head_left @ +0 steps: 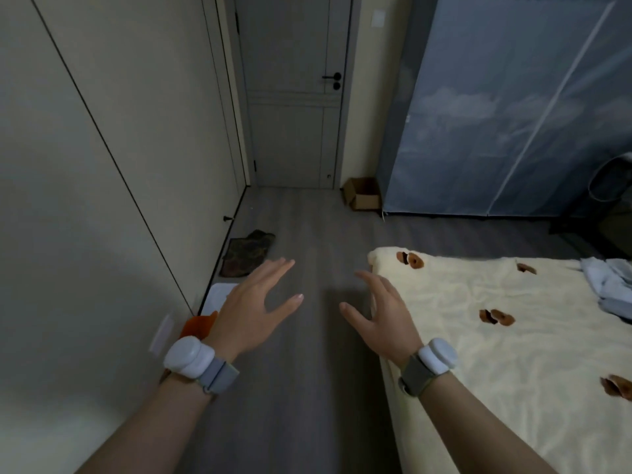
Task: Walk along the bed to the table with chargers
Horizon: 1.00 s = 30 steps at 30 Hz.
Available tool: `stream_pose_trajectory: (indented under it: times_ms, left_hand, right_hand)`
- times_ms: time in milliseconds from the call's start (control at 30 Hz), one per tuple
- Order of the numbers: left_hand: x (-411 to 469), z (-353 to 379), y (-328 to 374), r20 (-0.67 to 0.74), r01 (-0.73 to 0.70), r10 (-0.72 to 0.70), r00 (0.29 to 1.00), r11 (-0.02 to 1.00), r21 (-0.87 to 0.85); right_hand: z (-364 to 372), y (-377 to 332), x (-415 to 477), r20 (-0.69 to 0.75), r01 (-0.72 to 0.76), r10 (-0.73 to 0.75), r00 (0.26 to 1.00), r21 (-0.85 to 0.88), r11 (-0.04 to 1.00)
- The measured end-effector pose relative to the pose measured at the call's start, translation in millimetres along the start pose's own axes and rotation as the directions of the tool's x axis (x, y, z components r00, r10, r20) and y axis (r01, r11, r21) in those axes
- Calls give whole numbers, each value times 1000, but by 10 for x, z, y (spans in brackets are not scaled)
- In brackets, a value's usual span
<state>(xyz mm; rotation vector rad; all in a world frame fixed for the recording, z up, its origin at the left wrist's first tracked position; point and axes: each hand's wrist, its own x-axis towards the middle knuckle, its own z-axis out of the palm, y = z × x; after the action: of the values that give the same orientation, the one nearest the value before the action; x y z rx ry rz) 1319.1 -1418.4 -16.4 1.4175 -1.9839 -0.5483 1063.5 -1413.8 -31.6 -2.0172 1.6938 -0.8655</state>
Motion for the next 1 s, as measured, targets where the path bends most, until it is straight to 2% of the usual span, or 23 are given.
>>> stream_pose_trajectory:
  times_ms: [167, 267, 467, 667, 833, 1000]
  left_hand:
    - [895, 170, -368, 19, 16, -16, 1000, 1000, -4]
    - [1506, 302, -651, 40, 1, 0, 999, 1000, -7]
    - [3184, 388, -1278, 77, -33, 38, 996, 997, -63]
    - [4745, 256, -1517, 117, -108, 114, 987, 992, -60]
    - [5465, 357, -1599, 159, -179, 186, 970, 982, -61]
    - [6531, 719, -1839, 209, -161, 175, 962, 983, -83]
  right_hand:
    - [81, 314, 864, 39, -12, 12, 999, -12, 1000]
    - [181, 571, 1416, 13, -26, 26, 1000, -25, 999]
    - [371, 928, 3038, -25, -42, 41, 999, -46, 998]
    - [231, 1068, 4315, -105, -64, 58, 993, -56, 996]
    - [207, 1337, 4872, -144, -120, 110, 984, -62, 991]
    - [240, 1858, 5779, -159, -153, 144, 977, -42, 987]
